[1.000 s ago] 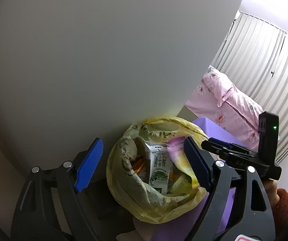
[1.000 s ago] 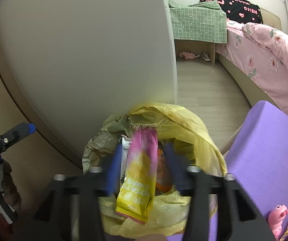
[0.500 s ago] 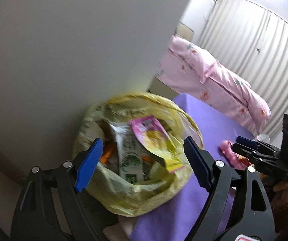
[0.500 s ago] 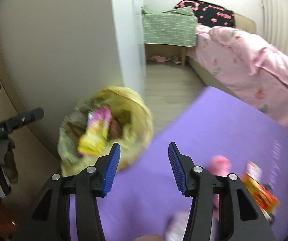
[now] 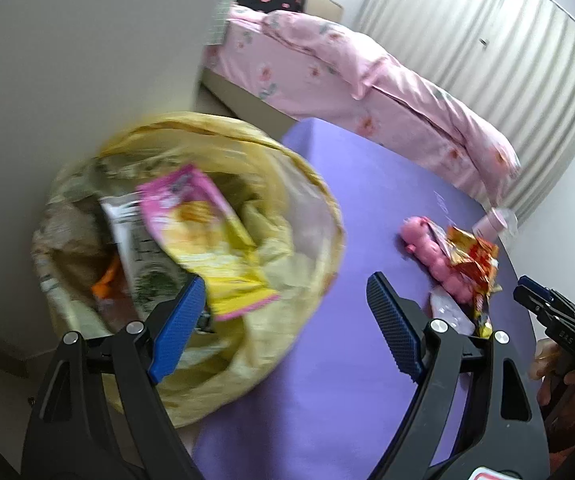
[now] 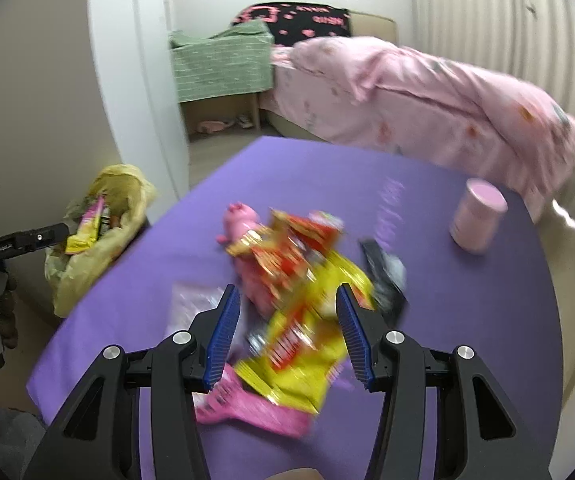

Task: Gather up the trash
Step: 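Move both tools back over the table, then grasp the clear plastic tray with the left tool while the right tool grasps the pink lollipop card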

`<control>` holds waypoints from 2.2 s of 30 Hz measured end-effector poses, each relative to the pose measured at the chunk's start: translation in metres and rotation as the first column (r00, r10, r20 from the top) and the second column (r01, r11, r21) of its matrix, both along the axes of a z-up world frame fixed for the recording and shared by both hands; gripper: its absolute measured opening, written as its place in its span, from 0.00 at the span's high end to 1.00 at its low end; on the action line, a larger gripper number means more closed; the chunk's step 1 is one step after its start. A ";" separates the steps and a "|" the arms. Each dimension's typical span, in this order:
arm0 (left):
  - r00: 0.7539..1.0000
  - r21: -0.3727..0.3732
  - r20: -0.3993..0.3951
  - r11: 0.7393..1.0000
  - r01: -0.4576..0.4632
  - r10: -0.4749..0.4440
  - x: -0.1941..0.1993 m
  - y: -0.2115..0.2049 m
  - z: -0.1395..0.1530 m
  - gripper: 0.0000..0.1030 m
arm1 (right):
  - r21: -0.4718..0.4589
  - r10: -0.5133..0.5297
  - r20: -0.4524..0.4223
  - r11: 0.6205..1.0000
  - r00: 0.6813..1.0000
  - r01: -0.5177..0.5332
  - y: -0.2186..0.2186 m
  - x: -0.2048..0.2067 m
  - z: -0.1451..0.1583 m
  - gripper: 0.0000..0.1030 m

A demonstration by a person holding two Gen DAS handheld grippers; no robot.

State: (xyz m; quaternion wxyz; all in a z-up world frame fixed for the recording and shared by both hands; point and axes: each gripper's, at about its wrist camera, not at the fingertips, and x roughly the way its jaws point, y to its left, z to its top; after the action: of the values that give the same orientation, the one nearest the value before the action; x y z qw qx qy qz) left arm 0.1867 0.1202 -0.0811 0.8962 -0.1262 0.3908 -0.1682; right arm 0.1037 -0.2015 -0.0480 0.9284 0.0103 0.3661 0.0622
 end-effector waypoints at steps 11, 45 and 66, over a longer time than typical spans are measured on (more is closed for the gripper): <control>0.982 0.041 0.025 0.981 0.188 -0.189 -0.002 -0.068 0.008 0.24 | 0.074 0.126 -0.086 0.990 0.988 -0.119 -0.013 -0.031 -0.026 0.54; 0.921 0.101 -0.120 0.918 0.384 -0.372 0.000 -0.144 -0.022 0.88 | 0.013 0.335 -0.187 0.941 0.924 -0.338 0.001 -0.073 -0.049 0.54; 0.936 0.062 -0.156 0.943 0.328 -0.315 -0.018 -0.091 -0.031 0.78 | 0.075 0.342 -0.173 0.940 0.923 -0.334 0.021 -0.025 -0.044 0.56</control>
State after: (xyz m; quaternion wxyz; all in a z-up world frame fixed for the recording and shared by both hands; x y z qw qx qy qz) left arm 0.1686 0.0296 -0.1123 0.8306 -0.0333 0.4768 -0.2858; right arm 0.0787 -0.1803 -0.0921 0.8656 -0.0271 0.4451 0.2281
